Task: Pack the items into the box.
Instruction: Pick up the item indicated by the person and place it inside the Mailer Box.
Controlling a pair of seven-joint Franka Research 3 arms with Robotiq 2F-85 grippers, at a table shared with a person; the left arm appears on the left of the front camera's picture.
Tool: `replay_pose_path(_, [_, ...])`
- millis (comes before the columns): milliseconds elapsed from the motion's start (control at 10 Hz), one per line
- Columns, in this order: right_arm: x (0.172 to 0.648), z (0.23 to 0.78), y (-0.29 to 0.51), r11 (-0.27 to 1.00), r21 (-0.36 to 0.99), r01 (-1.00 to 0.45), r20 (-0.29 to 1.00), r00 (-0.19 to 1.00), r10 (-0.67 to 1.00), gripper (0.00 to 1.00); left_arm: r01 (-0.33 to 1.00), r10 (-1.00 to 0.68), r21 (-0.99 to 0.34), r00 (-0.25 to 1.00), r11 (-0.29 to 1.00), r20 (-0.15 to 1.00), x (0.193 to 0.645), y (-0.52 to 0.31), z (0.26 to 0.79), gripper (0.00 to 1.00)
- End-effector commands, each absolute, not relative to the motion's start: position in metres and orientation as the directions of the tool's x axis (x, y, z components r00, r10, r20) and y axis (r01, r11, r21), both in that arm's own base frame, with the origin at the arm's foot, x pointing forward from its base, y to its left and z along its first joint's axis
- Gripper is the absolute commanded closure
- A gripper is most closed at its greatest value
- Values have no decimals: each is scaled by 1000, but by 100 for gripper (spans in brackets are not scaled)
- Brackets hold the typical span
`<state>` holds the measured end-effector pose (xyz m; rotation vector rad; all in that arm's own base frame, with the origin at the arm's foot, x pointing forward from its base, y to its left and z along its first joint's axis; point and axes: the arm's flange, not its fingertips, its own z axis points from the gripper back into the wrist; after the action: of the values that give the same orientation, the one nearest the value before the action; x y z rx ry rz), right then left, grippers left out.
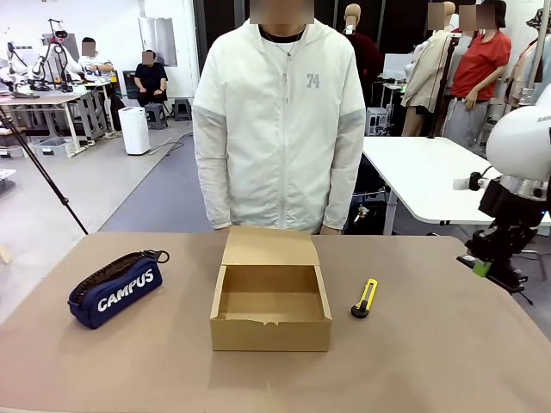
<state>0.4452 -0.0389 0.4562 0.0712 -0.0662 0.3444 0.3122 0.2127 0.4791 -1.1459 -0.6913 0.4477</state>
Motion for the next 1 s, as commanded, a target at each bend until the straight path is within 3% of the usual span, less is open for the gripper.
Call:
replay_pose_path(0, [442, 459, -42, 943, 68, -326, 90, 943, 319, 100, 36, 651, -936, 709, 350, 270, 313, 213, 480, 0])
replay_pose_path(100, [446, 453, -38, 961, 107, -255, 107, 964, 244, 100, 36, 651, -936, 709, 350, 270, 313, 213, 480, 0])
replay_pose_path(200, [460, 464, -11, 941, 95, -326, 197, 932, 303, 100, 36, 651, -936, 709, 350, 270, 313, 213, 480, 0])
replay_pose_path(500, [497, 493, 98, 819, 65, -570, 309, 792, 527, 100, 36, 651, -936, 709, 350, 270, 313, 213, 480, 0])
replay_pose_path(700, [501, 496, 183, 610, 9, -792, 297, 585, 755, 100, 36, 651, -936, 709, 350, 270, 313, 213, 480, 0])
replay_pose_path(900, [491, 479, 257, 363, 34, -931, 324, 354, 877, 100, 36, 651, -936, 709, 350, 270, 313, 213, 480, 0])
